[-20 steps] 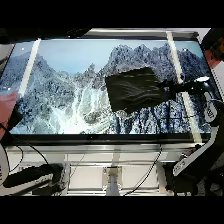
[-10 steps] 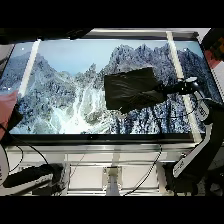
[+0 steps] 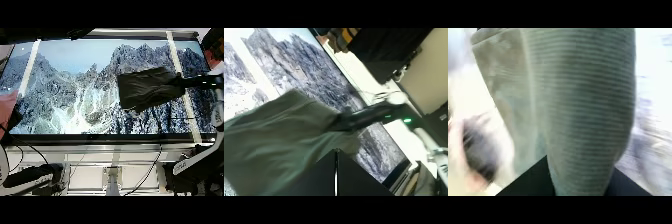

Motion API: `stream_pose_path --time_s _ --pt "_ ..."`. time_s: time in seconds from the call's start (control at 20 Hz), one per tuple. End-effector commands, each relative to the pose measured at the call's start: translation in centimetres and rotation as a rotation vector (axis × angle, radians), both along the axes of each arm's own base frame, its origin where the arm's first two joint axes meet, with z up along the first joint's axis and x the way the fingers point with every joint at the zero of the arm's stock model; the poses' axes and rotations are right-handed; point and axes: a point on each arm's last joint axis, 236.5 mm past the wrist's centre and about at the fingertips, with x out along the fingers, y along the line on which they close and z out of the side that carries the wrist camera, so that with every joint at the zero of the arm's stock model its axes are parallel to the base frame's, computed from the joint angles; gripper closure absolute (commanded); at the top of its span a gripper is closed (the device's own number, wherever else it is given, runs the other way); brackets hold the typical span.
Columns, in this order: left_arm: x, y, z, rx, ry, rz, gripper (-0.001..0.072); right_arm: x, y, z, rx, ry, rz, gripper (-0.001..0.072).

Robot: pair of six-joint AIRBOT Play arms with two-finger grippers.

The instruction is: Fold the clothes and pants, and hang the long-sleeved shirts on hangers.

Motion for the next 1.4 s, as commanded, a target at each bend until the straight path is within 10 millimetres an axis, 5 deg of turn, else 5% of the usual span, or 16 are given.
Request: stream_pose_path --time_s 0.0,0.2,0.35,0.55,0.7,0.85,0.9,1.0,1.05,1.2,1.3,1.35 --pt "0.0 0.0 0.0 -0.001 -0.001 -0.001 0.0667 -6.4 -11.6 0.5 -0.281 0.132 -0.153 0.0704" --pt "0.0 0.0 0.1 -0.001 -0.001 0.000 0.0667 -16.7 -22.7 1.8 -0.462 0.298 -0.362 0.0704" --pt "0.0 0.0 0.1 -0.001 -0.001 0.000 0.0667 -24.8 -28.7 4.0 -0.540 0.366 -0.553 0.0704" --pt "0.0 0.0 0.0 -0.001 -0.001 0.001 0.0667 -34.3 -32.7 7.2 -0.563 0.397 -0.820 0.0705" --pt "0.0 0.0 0.0 0.000 -0.002 0.002 0.0667 -38.9 -33.4 9.1 -0.572 0.411 -0.948 0.0704" --pt "0.4 0.3 -0.1 0.013 -0.009 0.015 0.0667 -40.1 -32.9 9.9 -0.555 0.421 -0.995 0.0698" --pt "0.5 0.5 -0.3 0.024 -0.012 0.023 0.0667 -39.6 -32.6 9.8 -0.531 0.409 -0.990 0.0636" --pt "0.7 0.6 -0.5 0.033 -0.014 0.030 0.0667 -38.7 -31.7 9.8 -0.495 0.404 -0.974 0.0243" --pt "0.7 0.6 -0.5 0.033 -0.014 0.030 0.0667 -38.4 -31.1 9.8 -0.469 0.419 -0.977 0.0200" --pt "0.6 0.6 -0.5 0.036 -0.012 0.028 0.0667 -37.1 -30.7 12.3 -0.453 0.392 -1.004 0.0197" --pt "0.9 1.1 -1.1 0.094 -0.054 0.028 0.0667 -32.4 -31.9 17.4 -0.444 0.143 -1.030 0.0209" --pt "1.4 1.8 -1.7 0.133 -0.061 0.048 0.0667 -28.4 -31.7 21.3 -0.400 -0.065 -1.012 0.0279"
